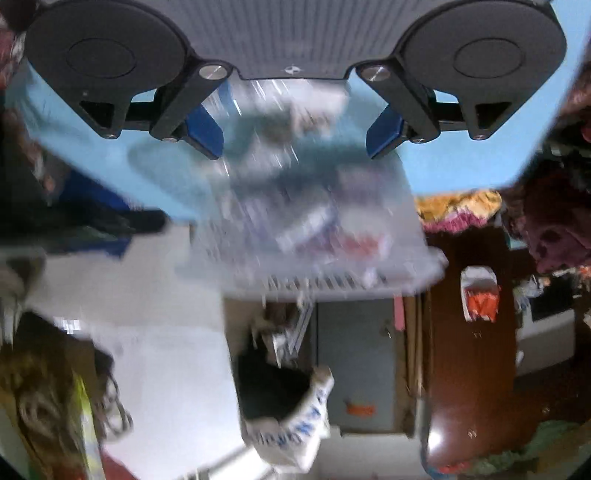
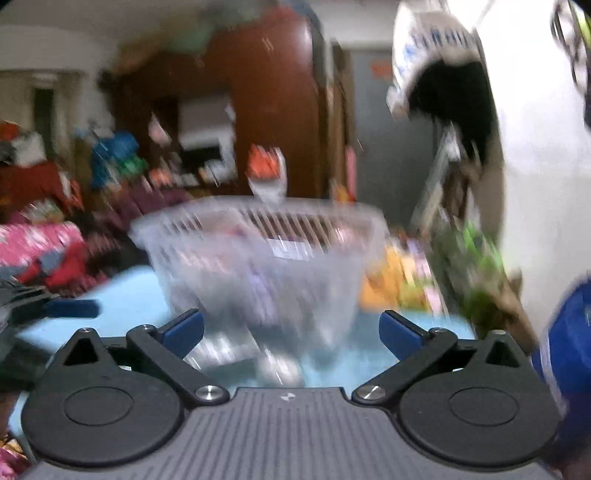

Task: Organize objects
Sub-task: 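Carry white medicine box to basket with left gripper while right carries red ball, then drop white bottle into basket with left gripper while right drops wrapped white item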

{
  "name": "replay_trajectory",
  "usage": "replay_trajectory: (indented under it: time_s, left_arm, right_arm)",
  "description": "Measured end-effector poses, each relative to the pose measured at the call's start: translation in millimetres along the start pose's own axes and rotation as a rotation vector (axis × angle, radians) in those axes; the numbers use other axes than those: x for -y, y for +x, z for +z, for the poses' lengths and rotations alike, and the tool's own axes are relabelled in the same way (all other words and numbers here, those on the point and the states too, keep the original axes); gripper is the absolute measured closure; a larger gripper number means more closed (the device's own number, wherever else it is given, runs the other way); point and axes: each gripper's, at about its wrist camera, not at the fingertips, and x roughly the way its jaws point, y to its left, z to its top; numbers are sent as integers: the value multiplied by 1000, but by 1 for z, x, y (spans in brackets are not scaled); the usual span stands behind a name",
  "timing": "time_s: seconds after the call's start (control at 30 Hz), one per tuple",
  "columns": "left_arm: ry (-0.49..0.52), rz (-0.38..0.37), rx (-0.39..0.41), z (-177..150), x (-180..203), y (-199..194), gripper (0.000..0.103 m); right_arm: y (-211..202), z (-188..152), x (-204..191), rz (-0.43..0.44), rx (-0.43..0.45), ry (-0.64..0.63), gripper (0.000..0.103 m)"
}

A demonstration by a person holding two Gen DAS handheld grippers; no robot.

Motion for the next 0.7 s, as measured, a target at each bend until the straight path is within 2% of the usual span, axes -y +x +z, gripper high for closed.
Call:
replay_trajectory:
  time_s: [0.07, 0.13, 0.2, 0.27, 0.3, 0.33, 0.37, 0.5, 0.6, 0.7]
  left_arm:
    - [-2, -14, -29, -8, 8, 7, 16]
    - [-11, -38, -33, -16, 13, 5, 16]
    - [17, -31, -58, -18, 22, 6, 16]
    - [61, -5, -83, -25, 28, 9, 16]
    - [69, 4, -88, -27, 30, 9, 19]
    - [63, 4, -81, -28, 29, 5, 25]
    - [47, 1, -70, -29, 26, 2, 26]
    - [-20, -26, -32, -33, 13, -9, 26]
    - [-47, -59, 10, -35, 3, -14, 26]
    - [-64, -93, 15, -37, 0, -14, 26]
  right_arm:
    - [16, -3, 8, -8, -67, 46, 0]
    - [27, -7, 13, 22, -102, 88, 0]
    - [34, -11, 13, 44, -142, 109, 0]
    - [40, -17, 9, 28, -162, 93, 0]
    - [46, -18, 8, 18, -174, 86, 1]
    - [49, -19, 7, 23, -186, 87, 3]
    - [50, -21, 7, 30, -195, 98, 10]
    - [62, -24, 8, 71, -234, 109, 15]
    - [62, -27, 5, 81, -226, 108, 21]
    - [64, -27, 3, 103, -215, 109, 27]
